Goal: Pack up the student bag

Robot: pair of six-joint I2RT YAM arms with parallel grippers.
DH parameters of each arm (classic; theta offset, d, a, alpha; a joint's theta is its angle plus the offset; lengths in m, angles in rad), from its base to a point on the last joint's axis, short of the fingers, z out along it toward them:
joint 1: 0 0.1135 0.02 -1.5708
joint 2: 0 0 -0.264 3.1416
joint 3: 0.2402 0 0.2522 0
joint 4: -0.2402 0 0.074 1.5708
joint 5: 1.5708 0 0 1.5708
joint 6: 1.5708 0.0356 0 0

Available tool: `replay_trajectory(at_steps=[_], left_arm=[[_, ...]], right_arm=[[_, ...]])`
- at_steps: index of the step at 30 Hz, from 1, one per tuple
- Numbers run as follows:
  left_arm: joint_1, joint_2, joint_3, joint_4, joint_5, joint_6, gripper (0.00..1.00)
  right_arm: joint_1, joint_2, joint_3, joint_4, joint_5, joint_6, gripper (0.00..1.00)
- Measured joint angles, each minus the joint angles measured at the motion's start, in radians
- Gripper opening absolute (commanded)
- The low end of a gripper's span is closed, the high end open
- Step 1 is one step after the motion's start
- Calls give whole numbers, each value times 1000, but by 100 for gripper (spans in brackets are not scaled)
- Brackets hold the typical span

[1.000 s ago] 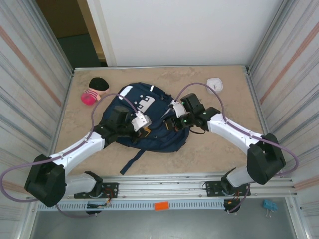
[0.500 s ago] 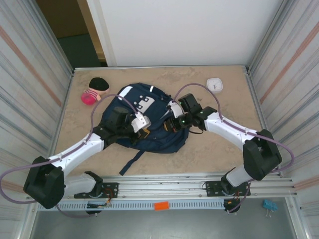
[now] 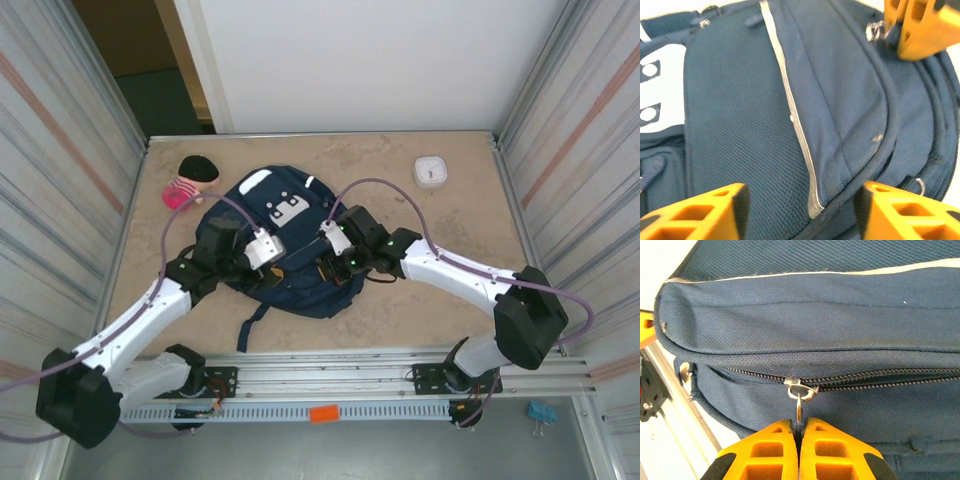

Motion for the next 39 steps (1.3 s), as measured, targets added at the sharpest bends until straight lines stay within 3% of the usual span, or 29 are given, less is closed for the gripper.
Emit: replay_trajectory(at_steps=[7,11,12,14,17,20,28,34,36,39], left_arm=[[-131,-7,1,80,19,11,73],[-161,112,17,135,-10,4,65],[-162,147,26,149,-20,0,61],[-165,201,43,168,-30,-4,39],[-179,240,63,172,-16,0,16],[-183,235,67,189,-6,26,8],[-109,87,16,129,64,135,9],[-37,-13,-16,39,119,220,11],[-11,-35,-23,9,132,229,20],[22,-83,-39,-50,133,223,46]], right_arm=[[9,-1,0,-1,1,10,0],[9,-4,0,-1,1,10,0],[9,-6,0,-2,1,10,0],[9,-11,0,-2,4,10,0],[-11,-17,-3,-8,24,11,0],[-55,-17,-3,-17,21,14,0],[-166,-17,-4,-17,-4,7,0],[-166,-13,-5,-16,-53,-14,0],[-146,-9,-5,-14,-59,-18,0],[-111,-9,-5,-11,-40,-19,0]])
